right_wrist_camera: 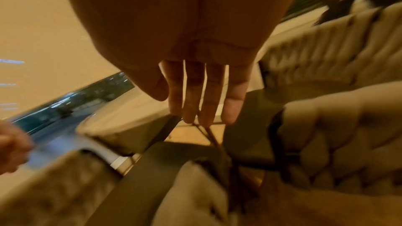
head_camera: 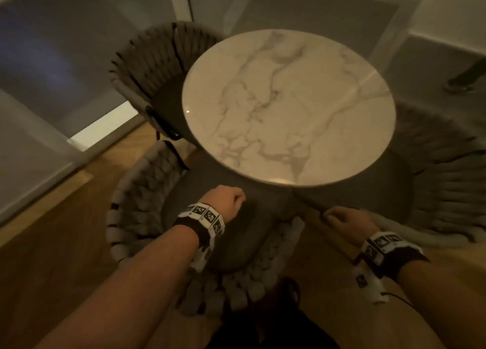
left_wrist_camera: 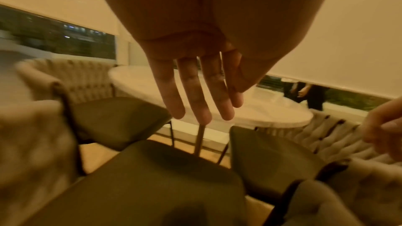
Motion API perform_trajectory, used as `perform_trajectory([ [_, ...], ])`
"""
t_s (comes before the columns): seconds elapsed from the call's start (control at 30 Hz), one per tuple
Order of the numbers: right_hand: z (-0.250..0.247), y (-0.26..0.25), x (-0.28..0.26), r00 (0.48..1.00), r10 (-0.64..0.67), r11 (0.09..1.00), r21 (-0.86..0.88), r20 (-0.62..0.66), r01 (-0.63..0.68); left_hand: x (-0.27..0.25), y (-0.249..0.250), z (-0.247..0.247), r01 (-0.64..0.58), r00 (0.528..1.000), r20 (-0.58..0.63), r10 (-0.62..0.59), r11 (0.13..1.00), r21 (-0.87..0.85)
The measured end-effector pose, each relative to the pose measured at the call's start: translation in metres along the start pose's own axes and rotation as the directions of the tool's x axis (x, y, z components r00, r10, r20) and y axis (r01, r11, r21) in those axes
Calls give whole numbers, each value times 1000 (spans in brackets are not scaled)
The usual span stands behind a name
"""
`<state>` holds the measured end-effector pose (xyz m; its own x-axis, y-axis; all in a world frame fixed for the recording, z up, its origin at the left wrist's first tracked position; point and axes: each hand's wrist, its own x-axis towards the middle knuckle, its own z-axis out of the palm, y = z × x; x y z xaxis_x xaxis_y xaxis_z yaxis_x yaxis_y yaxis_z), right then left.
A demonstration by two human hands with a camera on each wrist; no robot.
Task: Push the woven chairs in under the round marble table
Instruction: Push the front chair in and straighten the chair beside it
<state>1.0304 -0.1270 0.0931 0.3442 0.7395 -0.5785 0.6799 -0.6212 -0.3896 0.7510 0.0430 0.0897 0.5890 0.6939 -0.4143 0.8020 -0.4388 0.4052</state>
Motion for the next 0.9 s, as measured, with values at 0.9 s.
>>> perform_trajectory([
  [0.9, 190, -114, 2, 701, 87, 591, -603, 708, 535, -88, -246, 49, 24, 753, 608, -252, 934, 357],
])
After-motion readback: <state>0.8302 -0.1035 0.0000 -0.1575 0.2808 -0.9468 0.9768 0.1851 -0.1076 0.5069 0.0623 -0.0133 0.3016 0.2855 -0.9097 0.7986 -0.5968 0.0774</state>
